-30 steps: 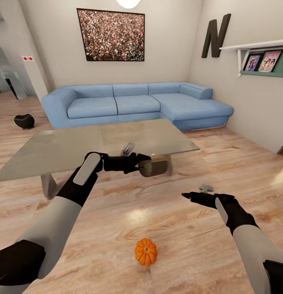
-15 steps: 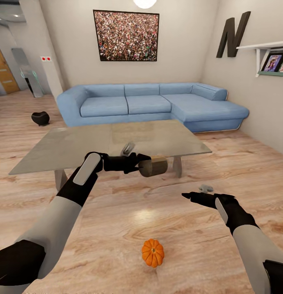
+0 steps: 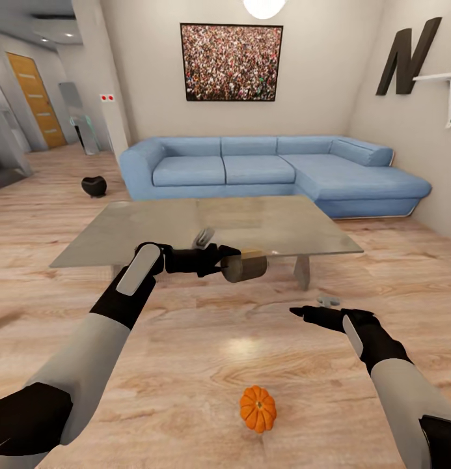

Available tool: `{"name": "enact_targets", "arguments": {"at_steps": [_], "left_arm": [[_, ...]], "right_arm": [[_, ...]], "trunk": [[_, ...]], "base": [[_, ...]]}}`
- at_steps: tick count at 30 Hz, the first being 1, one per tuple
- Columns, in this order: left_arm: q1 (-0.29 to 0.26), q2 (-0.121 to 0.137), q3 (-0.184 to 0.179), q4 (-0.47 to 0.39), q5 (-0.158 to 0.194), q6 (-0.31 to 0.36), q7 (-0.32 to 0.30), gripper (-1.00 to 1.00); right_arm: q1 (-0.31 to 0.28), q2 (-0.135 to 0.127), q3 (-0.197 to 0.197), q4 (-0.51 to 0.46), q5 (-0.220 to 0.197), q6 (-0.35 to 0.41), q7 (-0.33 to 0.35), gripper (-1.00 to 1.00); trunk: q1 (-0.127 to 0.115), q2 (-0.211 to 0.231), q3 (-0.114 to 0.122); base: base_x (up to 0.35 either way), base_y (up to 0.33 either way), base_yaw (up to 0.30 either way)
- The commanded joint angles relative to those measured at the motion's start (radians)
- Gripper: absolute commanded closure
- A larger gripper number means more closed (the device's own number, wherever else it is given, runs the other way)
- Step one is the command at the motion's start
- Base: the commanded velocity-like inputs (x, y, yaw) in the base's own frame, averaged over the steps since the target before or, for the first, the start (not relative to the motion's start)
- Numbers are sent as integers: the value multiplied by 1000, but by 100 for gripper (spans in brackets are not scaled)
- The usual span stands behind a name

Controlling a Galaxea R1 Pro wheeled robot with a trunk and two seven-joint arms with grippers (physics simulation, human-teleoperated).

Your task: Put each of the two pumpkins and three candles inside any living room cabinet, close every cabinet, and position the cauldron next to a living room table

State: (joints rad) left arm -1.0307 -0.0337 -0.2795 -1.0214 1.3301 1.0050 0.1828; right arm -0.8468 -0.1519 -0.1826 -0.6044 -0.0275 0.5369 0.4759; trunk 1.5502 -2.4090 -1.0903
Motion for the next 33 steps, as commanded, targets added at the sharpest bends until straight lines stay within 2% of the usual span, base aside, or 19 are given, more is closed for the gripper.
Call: {"name": "enact_targets", "arguments": {"at_steps": [1,20,24,33], "left_arm": [[0,0,0,0,9,-1,-1,100],[0,0,0,0,9,-2,0,100],[0,0,0,0,9,-1,0,100],[0,0,0,0,9,-2,0,100]], "right_arm": [[0,0,0,0,0,0,0,-100],[0,3,1,2,0,0,-3,-100],[0,13,0,2,2,0,-4,-100],[0,15,0,5,3,1,-5,-100]], "trunk": [[0,0,1],[0,0,20],[0,0,24],[0,0,32]], "base": [[0,0,240],[0,0,240],[0,0,240],[0,0,237]]}}
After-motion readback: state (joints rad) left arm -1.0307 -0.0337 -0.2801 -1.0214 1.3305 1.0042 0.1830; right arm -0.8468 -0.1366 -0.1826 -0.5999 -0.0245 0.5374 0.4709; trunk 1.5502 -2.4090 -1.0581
